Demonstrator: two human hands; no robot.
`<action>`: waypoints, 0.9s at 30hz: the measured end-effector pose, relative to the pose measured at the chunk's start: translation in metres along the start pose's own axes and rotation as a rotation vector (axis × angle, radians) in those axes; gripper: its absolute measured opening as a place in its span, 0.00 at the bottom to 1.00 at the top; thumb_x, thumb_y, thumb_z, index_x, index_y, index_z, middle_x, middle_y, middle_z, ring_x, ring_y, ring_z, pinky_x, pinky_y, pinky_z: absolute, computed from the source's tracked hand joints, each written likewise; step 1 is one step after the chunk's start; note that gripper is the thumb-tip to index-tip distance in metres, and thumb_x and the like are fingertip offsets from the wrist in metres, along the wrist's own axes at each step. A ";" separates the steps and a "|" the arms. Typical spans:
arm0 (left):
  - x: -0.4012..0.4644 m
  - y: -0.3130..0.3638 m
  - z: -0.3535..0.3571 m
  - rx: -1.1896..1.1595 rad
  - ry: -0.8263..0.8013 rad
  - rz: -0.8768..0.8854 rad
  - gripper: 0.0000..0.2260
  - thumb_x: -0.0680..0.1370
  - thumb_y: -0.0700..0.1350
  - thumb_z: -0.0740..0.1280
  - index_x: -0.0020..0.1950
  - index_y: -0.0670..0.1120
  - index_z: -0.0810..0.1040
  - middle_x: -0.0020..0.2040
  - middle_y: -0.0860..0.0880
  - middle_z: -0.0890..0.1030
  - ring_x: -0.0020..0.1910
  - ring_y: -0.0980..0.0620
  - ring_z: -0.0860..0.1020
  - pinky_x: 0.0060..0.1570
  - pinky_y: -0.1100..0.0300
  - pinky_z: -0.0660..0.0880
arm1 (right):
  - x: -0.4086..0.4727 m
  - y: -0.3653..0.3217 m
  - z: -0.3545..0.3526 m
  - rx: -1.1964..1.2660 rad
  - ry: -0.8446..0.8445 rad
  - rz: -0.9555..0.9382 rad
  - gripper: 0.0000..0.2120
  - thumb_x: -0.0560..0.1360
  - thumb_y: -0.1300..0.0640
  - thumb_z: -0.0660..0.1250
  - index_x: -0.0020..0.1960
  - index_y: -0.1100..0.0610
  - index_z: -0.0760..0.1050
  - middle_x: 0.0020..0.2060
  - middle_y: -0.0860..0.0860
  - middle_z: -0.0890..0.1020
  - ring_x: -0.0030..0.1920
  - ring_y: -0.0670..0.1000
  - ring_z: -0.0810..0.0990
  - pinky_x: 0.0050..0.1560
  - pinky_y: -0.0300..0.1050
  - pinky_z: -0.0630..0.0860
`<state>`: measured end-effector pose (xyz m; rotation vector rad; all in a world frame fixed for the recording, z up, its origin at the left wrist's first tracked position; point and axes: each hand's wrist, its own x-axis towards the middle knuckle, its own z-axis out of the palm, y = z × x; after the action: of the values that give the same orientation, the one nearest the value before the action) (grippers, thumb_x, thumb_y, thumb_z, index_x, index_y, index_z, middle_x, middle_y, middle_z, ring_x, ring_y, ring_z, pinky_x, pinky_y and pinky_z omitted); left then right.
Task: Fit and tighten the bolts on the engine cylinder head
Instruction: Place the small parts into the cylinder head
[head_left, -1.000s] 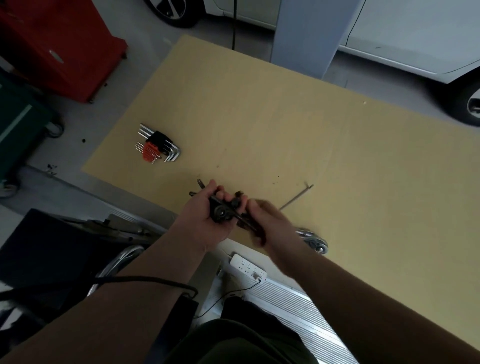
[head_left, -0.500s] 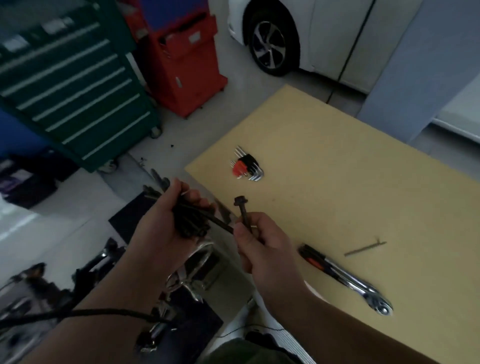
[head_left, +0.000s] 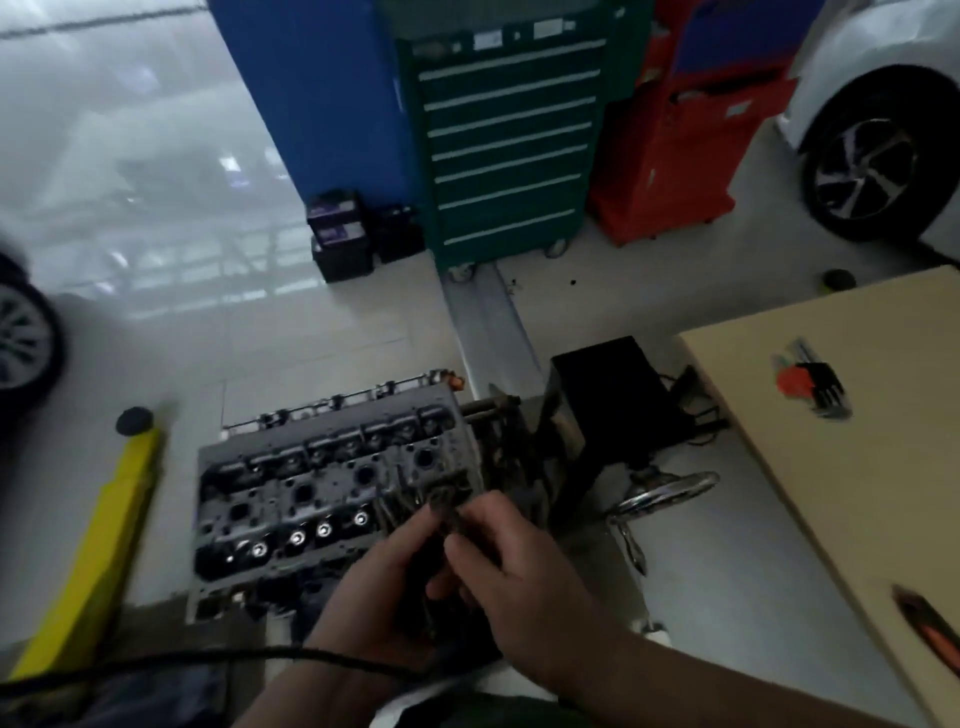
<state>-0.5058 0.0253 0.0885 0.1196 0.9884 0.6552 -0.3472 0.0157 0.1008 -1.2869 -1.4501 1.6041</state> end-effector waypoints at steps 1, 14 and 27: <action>-0.007 0.004 -0.026 -0.046 0.013 -0.030 0.22 0.71 0.58 0.75 0.36 0.41 0.74 0.24 0.45 0.67 0.24 0.45 0.74 0.25 0.55 0.75 | 0.005 0.000 0.021 -0.047 -0.028 0.022 0.04 0.83 0.44 0.61 0.52 0.42 0.72 0.44 0.45 0.87 0.42 0.42 0.83 0.43 0.40 0.76; 0.000 0.083 -0.160 -0.246 0.063 0.101 0.17 0.81 0.59 0.66 0.38 0.49 0.78 0.36 0.50 0.78 0.34 0.49 0.79 0.47 0.50 0.79 | 0.080 0.046 0.052 -0.369 0.698 -0.020 0.11 0.78 0.56 0.74 0.48 0.40 0.79 0.41 0.38 0.85 0.45 0.37 0.83 0.44 0.32 0.76; 0.034 0.078 -0.142 -0.356 0.054 0.056 0.18 0.78 0.56 0.70 0.36 0.46 0.78 0.33 0.49 0.74 0.34 0.48 0.81 0.43 0.49 0.82 | 0.098 0.102 0.011 -0.703 0.489 -0.148 0.12 0.81 0.61 0.68 0.63 0.54 0.75 0.48 0.48 0.83 0.48 0.50 0.83 0.46 0.50 0.80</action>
<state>-0.6436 0.0793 0.0135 -0.1853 0.9083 0.8792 -0.3744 0.0791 -0.0230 -1.7389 -1.7801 0.6045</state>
